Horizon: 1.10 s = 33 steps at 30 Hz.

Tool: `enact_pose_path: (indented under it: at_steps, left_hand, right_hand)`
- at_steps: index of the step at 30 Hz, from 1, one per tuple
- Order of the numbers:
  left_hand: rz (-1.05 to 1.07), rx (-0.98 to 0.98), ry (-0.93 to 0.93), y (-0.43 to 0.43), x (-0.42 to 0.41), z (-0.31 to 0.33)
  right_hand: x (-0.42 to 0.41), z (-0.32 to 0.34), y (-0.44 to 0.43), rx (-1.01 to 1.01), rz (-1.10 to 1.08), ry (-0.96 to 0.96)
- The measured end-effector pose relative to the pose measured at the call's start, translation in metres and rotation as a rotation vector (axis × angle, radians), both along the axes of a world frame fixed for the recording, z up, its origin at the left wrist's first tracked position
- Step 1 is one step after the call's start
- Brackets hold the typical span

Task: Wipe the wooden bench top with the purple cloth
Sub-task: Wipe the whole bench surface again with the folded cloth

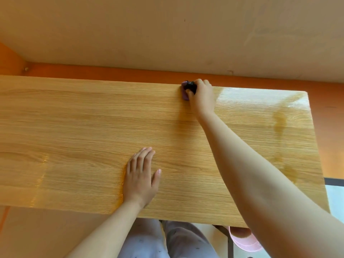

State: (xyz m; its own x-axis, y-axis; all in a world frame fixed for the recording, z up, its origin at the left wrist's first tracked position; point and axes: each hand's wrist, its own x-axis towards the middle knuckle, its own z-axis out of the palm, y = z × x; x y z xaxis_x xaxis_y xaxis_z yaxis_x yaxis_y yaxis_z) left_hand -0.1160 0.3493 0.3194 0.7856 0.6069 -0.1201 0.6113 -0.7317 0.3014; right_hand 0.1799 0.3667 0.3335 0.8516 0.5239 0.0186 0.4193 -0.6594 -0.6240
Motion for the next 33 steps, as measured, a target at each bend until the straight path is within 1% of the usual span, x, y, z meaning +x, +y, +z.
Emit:
enact_pose_path:
  at_steps: [3,7,11,13,16,18,22,26,29,33]
  left_hand:
    - [0.0,0.002,-0.003,0.0,0.001,0.0]
    - [-0.001,-0.003,-0.006,0.0,0.001,0.0]
    - [-0.004,-0.002,-0.001,0.001,0.0,-0.001]
    - [-0.001,-0.001,-0.001,0.0,0.0,-0.001]
    - [-0.002,0.001,0.0,0.001,0.0,-0.002]
    - [0.001,0.002,0.006,0.001,0.0,-0.002]
    - [0.0,0.014,0.002,0.0,-0.003,-0.003]
    - [-0.006,0.033,-0.016,0.0,-0.001,-0.005]
    - [-0.015,0.048,-0.018,-0.001,-0.001,-0.005]
    - [-0.023,0.048,-0.017,0.0,-0.001,-0.006]
  right_hand:
    - [0.015,-0.003,-0.017,0.008,-0.032,-0.001]
    - [0.057,-0.004,-0.067,0.0,-0.159,-0.035]
    - [0.105,-0.001,-0.126,-0.095,-0.263,-0.084]
    - [0.124,0.003,-0.147,-0.185,-0.306,-0.111]
    - [0.139,0.008,-0.157,-0.299,-0.301,-0.161]
    - [0.139,0.01,-0.155,-0.305,-0.24,-0.185]
    - [0.131,0.01,-0.16,-0.233,-0.045,-0.225]
    - [0.112,0.011,-0.194,-0.261,0.096,-0.182]
    - [0.063,0.014,-0.234,-0.247,0.111,-0.158]
    - [-0.031,0.019,-0.29,-0.192,0.097,-0.135]
